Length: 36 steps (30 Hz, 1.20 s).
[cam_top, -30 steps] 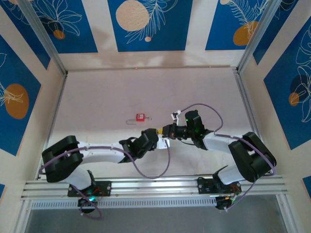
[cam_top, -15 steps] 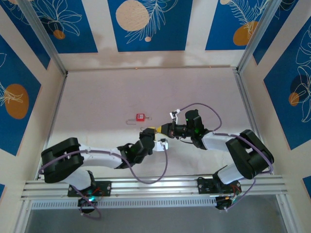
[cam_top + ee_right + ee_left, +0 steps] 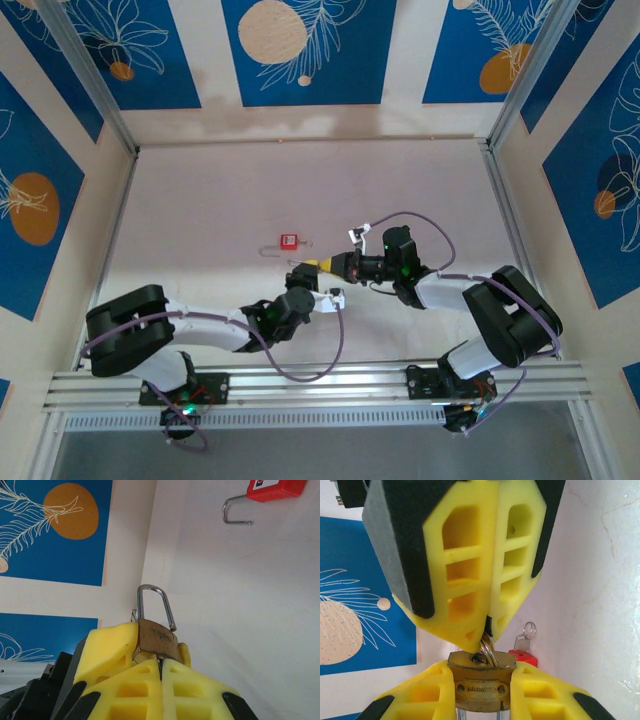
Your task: Unlock with the key
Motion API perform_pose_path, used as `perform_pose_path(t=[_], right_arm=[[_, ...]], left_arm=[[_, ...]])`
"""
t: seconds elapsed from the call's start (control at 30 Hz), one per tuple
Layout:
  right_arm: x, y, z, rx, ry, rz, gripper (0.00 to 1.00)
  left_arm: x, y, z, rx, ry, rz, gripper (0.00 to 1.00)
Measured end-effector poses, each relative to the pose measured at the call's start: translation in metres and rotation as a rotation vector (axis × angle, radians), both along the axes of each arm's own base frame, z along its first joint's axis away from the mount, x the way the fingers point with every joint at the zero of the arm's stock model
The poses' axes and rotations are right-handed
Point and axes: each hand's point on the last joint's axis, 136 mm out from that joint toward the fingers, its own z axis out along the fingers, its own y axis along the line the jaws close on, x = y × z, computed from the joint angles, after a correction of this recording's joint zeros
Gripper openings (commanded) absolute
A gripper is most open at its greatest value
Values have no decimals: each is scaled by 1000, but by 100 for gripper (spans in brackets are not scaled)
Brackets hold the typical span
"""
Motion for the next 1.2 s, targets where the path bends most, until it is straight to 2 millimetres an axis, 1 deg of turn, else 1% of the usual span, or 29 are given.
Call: perform_pose_path(t=[0.2, 0.33, 0.4, 0.6, 0.97, 1.2], right_arm=[[0, 0, 0, -2, -1, 2, 0], [-3, -1, -4, -18, 4, 11, 9], [-5, -2, -7, -32, 7, 15, 17], [-14, -7, -14, -89, 16, 27, 28], [-19, -23, -22, -171, 20, 8, 35], [-19, -32, -19, -187, 13, -5, 37]], left_arm=[[0, 0, -1, 2, 0, 1, 12], [-2, 0, -4, 7, 11, -3, 12], [-5, -1, -6, 4, 25, -10, 12], [-14, -9, -11, -40, 74, -39, 13], [-22, -22, -17, -93, 190, -58, 16], [-27, -30, -20, -133, 277, -71, 17]])
